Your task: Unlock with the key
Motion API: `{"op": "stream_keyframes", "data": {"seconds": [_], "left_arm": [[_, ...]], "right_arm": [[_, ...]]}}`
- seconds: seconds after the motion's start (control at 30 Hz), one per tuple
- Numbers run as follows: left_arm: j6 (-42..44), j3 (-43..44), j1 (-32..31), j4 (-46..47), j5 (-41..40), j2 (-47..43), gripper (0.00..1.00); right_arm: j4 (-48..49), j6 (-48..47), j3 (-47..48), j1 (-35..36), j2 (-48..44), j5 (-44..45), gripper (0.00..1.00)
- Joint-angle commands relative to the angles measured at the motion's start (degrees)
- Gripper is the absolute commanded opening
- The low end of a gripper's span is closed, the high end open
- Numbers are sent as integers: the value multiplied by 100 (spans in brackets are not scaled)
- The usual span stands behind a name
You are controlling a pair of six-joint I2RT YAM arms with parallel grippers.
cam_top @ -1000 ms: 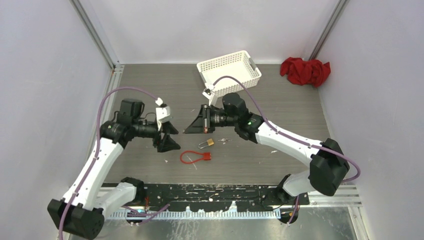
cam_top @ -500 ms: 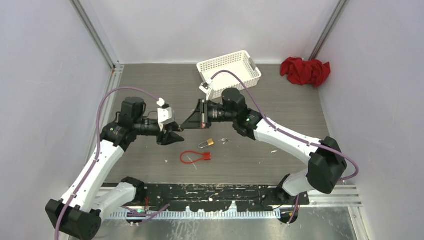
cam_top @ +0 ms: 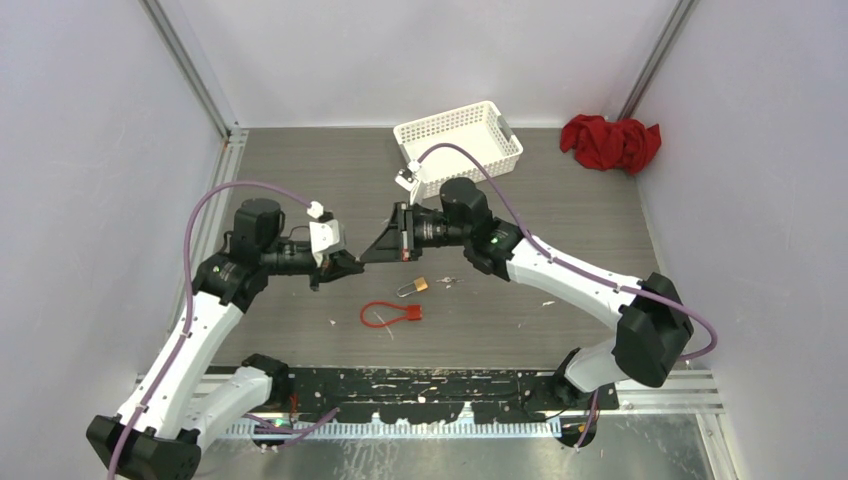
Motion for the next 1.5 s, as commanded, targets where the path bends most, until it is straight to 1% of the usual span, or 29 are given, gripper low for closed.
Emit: {"op": "stream_keyframes", "data": {"seconds": [0.0,0.1,0.27,0.47,0.53,0.57,0.6,0.7,0.73,0.77,0.83,0.9,0.97,1.03,1.1,1.2,1.27,1.47], "left_arm": [[112,35,-29,155,126,-134,0],[128,68,-29,72,143,-110,0],[401,153,-31,-403,249,-81,0],[555,47,-32,-432,229,-260,4],[563,46,-33,-421,158,-261,0],[536,47,-32,-406,109,-250,0],[520,46,-30,-406,82,-242,0],[509,89,-30,-527,132,-188,0],[451,120,-33,-569,180,-158,0],[320,147,-29,-577,224,-123,0],[-108,243,-31,-595,360,-12,0],[-514,381,-30,-731,595,164,0],[-827,508,-29,-952,857,340,0],[-1003,620,-35,-1023,1047,482,0],[-1321,686,-34,-1025,1172,553,0],[-1796,719,-29,-815,1334,571,0],[-1902,765,-33,-805,1451,599,0],[-1666,869,-31,-1193,1510,668,0]], "right_arm": [[-189,-271,230,-16,-192,206,1],[-447,-447,266,-15,-253,354,1],[-869,-786,455,-24,-254,548,1],[-933,-825,468,-28,-203,480,1],[-976,-878,458,-31,-208,458,1],[-1014,-930,462,-32,-214,464,5],[-1075,-1012,471,-31,-231,486,15],[-1467,-1508,640,-29,-287,728,62],[-1662,-1680,723,-29,-302,820,72],[-1789,-1866,790,-28,-306,909,78],[-1811,-2228,831,-24,-361,999,82],[-1547,-2443,708,-24,-495,963,83],[-1161,-2525,518,-19,-629,712,82],[-838,-2534,365,11,-713,473,79],[-800,-2619,378,101,-710,387,75],[-976,-2765,525,227,-555,229,67],[-1118,-2889,613,327,-454,202,61],[-1213,-2951,724,476,-318,318,43]]}}
